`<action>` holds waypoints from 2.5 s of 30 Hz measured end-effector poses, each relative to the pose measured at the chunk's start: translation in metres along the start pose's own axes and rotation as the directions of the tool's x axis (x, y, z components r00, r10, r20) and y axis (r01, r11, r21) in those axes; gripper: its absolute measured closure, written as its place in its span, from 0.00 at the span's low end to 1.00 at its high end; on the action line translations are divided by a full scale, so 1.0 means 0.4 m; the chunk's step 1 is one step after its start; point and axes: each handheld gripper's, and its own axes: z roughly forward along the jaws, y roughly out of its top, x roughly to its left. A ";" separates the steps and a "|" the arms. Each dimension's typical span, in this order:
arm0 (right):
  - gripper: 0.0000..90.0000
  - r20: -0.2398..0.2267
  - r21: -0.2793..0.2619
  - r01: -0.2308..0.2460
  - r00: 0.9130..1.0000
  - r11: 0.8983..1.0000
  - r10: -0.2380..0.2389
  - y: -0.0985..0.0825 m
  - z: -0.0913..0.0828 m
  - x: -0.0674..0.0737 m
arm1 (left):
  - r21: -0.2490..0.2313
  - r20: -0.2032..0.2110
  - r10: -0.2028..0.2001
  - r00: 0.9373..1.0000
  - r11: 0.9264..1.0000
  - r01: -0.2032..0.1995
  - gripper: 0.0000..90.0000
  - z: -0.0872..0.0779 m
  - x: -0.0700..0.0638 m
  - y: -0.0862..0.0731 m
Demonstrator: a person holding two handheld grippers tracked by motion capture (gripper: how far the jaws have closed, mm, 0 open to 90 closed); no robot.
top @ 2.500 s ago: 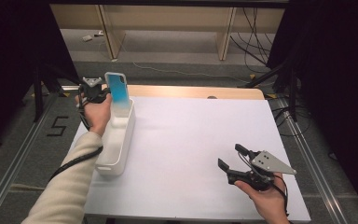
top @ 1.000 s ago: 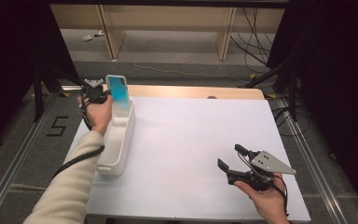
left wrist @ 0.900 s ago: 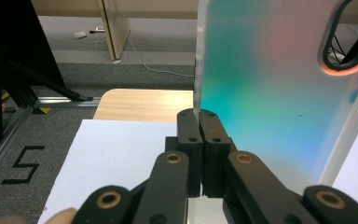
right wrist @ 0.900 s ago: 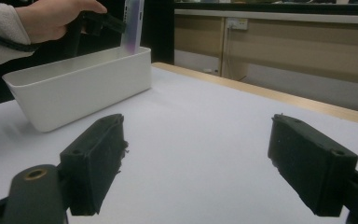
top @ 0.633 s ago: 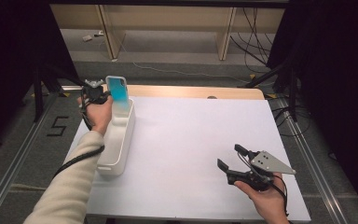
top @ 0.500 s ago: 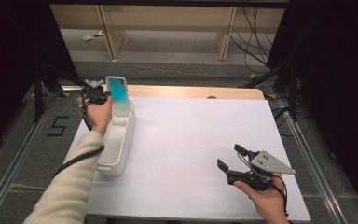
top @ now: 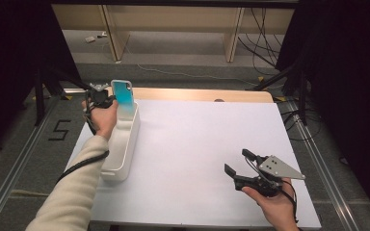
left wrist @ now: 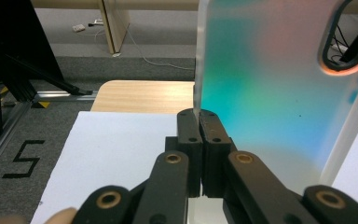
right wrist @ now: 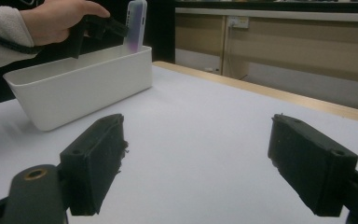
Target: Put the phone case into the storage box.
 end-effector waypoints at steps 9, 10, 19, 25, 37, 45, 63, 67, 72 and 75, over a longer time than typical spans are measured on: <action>0.22 0.002 0.026 0.001 1.000 1.000 -0.001 0.001 -0.003 0.000 | 0.016 0.005 -0.003 1.000 1.000 0.003 0.98 0.006 0.001 -0.007; 0.22 0.001 0.022 0.001 1.000 1.000 -0.001 0.001 -0.003 0.000 | 0.018 0.007 -0.004 1.000 1.000 0.003 0.98 0.007 0.001 -0.007; 0.22 0.007 0.022 0.001 1.000 1.000 -0.001 0.000 -0.001 0.000 | 0.033 0.016 0.003 1.000 0.999 -0.003 0.98 0.014 0.001 -0.012; 0.22 0.006 0.056 0.003 1.000 0.998 -0.004 0.001 -0.006 -0.001 | 0.043 0.017 0.005 1.000 0.999 -0.005 0.98 0.020 -0.001 -0.018; 0.22 0.005 0.042 0.000 1.000 0.999 0.000 -0.001 -0.002 -0.001 | 0.051 0.020 0.008 1.000 0.999 -0.009 0.98 0.021 -0.001 -0.019; 0.22 -0.001 0.038 -0.004 1.000 0.999 0.004 -0.002 0.001 -0.002 | 0.065 0.023 0.008 1.000 0.998 -0.010 0.98 0.024 0.000 -0.021; 0.22 -0.003 0.034 -0.006 1.000 0.999 0.006 -0.002 0.001 -0.001 | 0.092 0.029 0.018 0.999 0.996 -0.020 0.97 0.033 -0.004 -0.027; 0.22 0.004 0.043 -0.001 1.000 0.999 0.001 0.000 -0.002 -0.001 | 0.081 0.058 0.004 0.998 0.997 -0.009 0.92 0.027 -0.005 -0.025; 0.22 0.009 0.025 0.001 1.000 1.000 -0.001 -0.002 0.000 -0.002 | 0.051 0.096 0.000 0.995 0.999 -0.004 0.77 0.002 -0.009 -0.014; 0.22 0.001 0.019 -0.001 1.000 1.000 0.001 -0.001 0.001 -0.001 | 0.030 0.119 0.008 0.993 0.999 -0.012 0.69 -0.013 -0.010 -0.003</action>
